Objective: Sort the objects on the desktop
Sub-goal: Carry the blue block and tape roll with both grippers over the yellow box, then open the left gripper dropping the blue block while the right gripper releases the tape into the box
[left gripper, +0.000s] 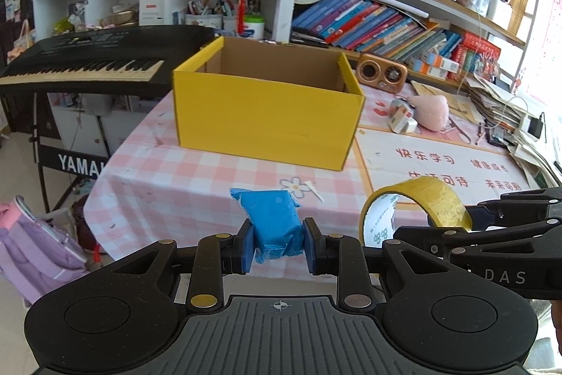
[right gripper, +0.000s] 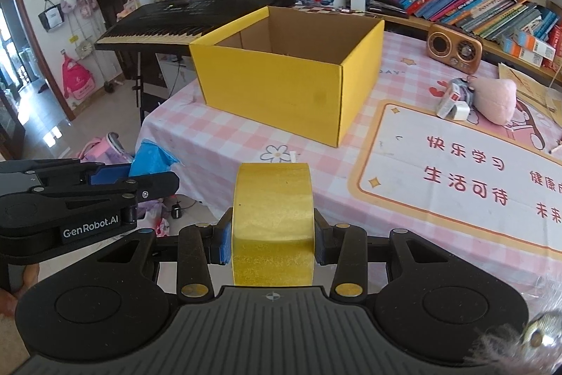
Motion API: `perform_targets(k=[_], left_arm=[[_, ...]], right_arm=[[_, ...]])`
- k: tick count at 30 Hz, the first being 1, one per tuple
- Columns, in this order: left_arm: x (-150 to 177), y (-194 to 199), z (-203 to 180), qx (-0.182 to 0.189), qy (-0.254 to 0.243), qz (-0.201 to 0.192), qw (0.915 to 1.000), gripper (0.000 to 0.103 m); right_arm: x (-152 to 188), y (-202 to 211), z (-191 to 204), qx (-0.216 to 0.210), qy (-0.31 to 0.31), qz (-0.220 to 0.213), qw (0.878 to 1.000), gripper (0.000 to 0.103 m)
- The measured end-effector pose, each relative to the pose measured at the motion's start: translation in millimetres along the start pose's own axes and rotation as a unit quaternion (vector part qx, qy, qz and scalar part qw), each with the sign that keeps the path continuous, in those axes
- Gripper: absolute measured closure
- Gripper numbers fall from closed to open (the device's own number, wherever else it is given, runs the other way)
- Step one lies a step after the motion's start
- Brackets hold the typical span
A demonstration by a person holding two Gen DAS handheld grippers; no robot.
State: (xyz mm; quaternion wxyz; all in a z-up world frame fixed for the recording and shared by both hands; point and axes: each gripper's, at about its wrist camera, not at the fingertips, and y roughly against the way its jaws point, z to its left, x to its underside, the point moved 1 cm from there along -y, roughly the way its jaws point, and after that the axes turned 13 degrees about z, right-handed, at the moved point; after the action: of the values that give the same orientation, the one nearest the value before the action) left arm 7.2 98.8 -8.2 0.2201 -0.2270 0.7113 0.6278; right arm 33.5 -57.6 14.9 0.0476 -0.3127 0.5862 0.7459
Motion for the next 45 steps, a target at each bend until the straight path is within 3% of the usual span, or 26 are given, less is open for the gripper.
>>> perform_targets(k=[22,34,42,45], left_arm=[[-31,-9,25,-0.017,0.021,-0.018,0.9995,0.077],[-93,-20,30,-0.037,0.014,-0.053,0.9978,0.077],[-152,-38,32,-0.049,-0.002,-0.086,0.9951,0.077],[-170,-54,32,-0.053,-0.014,-0.082,0.9951,0.077]], right_arm=[[-45,-17,3,-0.016,0.039,-0.004,0.999,0.064],[-113,-11,-22,-0.039,0.037,-0.056,0.997,0.064],[-170,-6,-49,-0.034,0.034,-0.107,0.993,0.064],[-189,-11,-57,-0.031,0.036,-0.116,0.992,0.064]])
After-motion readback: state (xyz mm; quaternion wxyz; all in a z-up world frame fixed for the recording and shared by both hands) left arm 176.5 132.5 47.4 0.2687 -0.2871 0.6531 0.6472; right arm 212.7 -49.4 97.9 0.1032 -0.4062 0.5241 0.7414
